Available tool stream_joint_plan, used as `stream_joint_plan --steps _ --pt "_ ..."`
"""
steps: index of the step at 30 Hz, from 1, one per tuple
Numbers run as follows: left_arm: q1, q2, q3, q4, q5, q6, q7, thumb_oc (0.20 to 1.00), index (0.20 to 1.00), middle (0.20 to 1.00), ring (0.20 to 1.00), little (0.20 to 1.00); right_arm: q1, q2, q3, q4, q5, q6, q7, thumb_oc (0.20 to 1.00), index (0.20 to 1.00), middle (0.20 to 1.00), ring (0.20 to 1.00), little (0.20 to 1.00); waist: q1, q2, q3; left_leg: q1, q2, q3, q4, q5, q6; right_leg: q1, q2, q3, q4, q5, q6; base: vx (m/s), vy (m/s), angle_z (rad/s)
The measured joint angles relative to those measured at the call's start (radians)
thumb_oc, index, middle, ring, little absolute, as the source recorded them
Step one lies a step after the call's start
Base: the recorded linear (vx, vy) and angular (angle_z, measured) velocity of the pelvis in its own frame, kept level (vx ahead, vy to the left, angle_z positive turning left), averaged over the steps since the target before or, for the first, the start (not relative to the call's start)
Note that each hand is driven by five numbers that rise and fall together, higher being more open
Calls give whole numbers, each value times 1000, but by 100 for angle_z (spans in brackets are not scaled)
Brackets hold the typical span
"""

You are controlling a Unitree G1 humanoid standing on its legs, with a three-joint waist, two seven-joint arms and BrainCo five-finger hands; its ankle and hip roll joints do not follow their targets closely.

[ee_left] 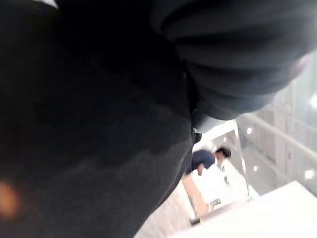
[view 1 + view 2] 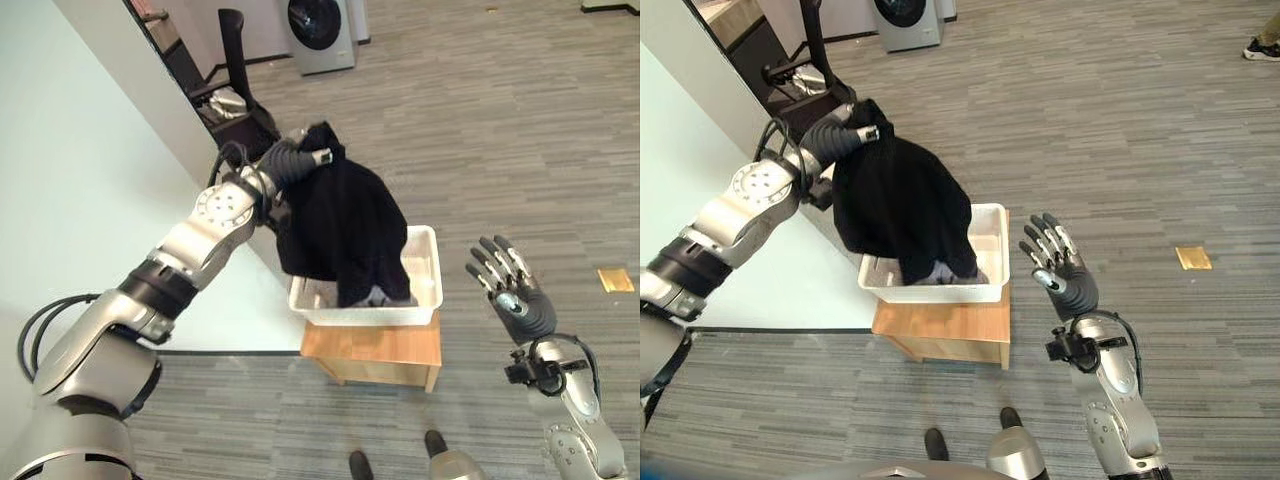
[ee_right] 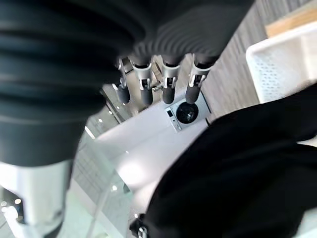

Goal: Pick up bed clothes into laundry basket.

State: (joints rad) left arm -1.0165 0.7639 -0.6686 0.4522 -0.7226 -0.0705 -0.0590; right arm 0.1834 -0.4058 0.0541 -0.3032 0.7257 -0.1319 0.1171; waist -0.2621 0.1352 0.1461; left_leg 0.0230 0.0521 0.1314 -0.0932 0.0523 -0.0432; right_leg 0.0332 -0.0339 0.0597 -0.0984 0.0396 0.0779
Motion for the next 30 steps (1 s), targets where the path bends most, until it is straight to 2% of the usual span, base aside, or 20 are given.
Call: stream_joint_plan --steps 3,6,8,11,17,22,27,30 --pt "-32 -48 10 111 40 -14 30 200 200 200 200 200 -3 -10 -4 5 0 -2 2 1000 1000 1000 1000 1000 -21 -28 -17 -10 5 23 0 -1 -2 -24 5 16 9 0 0 33 8 -15" --pt "-42 -57 8 137 71 -14 48 200 200 200 200 200 -2 -9 5 5 0 -2 2 1000 1000 1000 1000 1000 -43 -41 -19 -21 5 36 0 -1 -2 -43 6 34 12 8 -4 38 9 -19" --pt "-85 -97 8 227 79 -14 55 200 200 200 200 200 -10 -11 43 6 0 -1 3 1000 1000 1000 1000 1000 -49 -49 -22 -29 9 49 0 -6 -7 -57 9 40 14 5 1 18 -5 -15" --pt "-121 -105 8 275 112 -14 66 200 200 200 200 200 -7 -11 93 5 0 -1 19 1000 1000 1000 1000 1000 -65 -59 -27 -48 15 57 0 -6 -7 -84 15 51 17 7 0 -10 1 -13" --pt "-197 -94 15 396 156 -15 91 200 200 200 200 200 -9 -12 160 4 2 3 38 1000 1000 1000 1000 1000 -92 -77 -16 -106 14 118 0 -3 -3 -173 18 107 29 36 2 -32 14 -32" --pt "-214 -70 18 395 181 -18 95 200 200 200 200 200 -14 -13 180 4 2 4 39 1000 1000 1000 1000 1000 -90 -111 47 -130 15 145 0 -2 -2 -210 19 124 28 42 9 -13 -4 -14" --pt "-197 -44 29 389 237 -18 96 200 200 200 200 200 -10 -21 178 4 1 3 35 1000 1000 1000 1000 1000 -80 -124 115 -145 20 151 0 -1 -2 -224 24 128 23 52 2 -3 -9 -4" --pt "-151 -45 25 352 295 -18 95 200 200 200 200 200 -5 -21 177 4 1 2 31 1000 1000 1000 1000 1000 -74 -126 140 -147 24 139 0 0 -1 -220 27 109 21 56 -1 -45 -17 7"
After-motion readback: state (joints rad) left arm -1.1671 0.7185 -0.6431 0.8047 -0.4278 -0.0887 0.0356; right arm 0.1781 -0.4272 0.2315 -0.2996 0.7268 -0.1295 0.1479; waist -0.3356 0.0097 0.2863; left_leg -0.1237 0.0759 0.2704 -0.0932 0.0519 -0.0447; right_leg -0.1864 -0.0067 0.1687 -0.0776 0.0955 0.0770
